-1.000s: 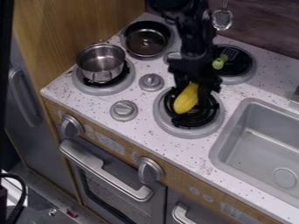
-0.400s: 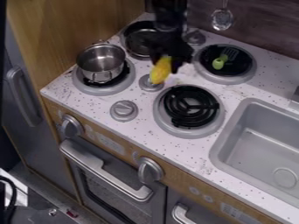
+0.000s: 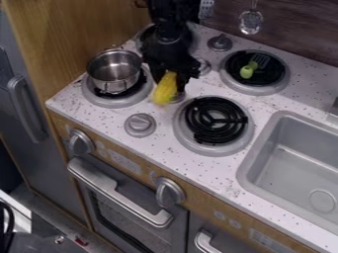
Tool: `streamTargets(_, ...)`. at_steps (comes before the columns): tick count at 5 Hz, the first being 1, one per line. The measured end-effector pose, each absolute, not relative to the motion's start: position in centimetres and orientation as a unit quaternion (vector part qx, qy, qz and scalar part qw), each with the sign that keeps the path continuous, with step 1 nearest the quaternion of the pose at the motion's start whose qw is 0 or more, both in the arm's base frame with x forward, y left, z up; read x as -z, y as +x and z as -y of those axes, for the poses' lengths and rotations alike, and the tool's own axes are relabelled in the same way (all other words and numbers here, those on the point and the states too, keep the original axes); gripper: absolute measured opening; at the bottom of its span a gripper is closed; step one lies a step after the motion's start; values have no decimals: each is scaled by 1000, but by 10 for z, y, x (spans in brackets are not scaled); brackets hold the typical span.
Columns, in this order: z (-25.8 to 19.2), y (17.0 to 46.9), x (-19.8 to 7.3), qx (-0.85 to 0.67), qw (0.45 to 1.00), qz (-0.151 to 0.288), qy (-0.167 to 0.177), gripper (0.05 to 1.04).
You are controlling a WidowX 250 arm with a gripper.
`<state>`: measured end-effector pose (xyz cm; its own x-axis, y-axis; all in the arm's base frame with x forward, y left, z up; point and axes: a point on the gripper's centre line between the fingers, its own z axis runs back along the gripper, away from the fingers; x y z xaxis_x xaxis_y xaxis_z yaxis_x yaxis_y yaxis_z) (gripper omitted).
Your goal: Move the corn next to right bottom burner
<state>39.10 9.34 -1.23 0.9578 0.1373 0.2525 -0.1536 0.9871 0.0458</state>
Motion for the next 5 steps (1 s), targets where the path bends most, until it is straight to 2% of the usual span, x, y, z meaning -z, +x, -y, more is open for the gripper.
streamTargets(1,-87,385,19,-65,991,116,23,642)
streamTargets(2,-77,383,23,-53,992,113,13,717)
streamTargets(3,-68,384,23,-39,993,111,12,983)
streamTargets(4,-65,387,21,-31,993,111,16,999)
streamTargets(5,-59,390,-11,-14,991,122,57,999)
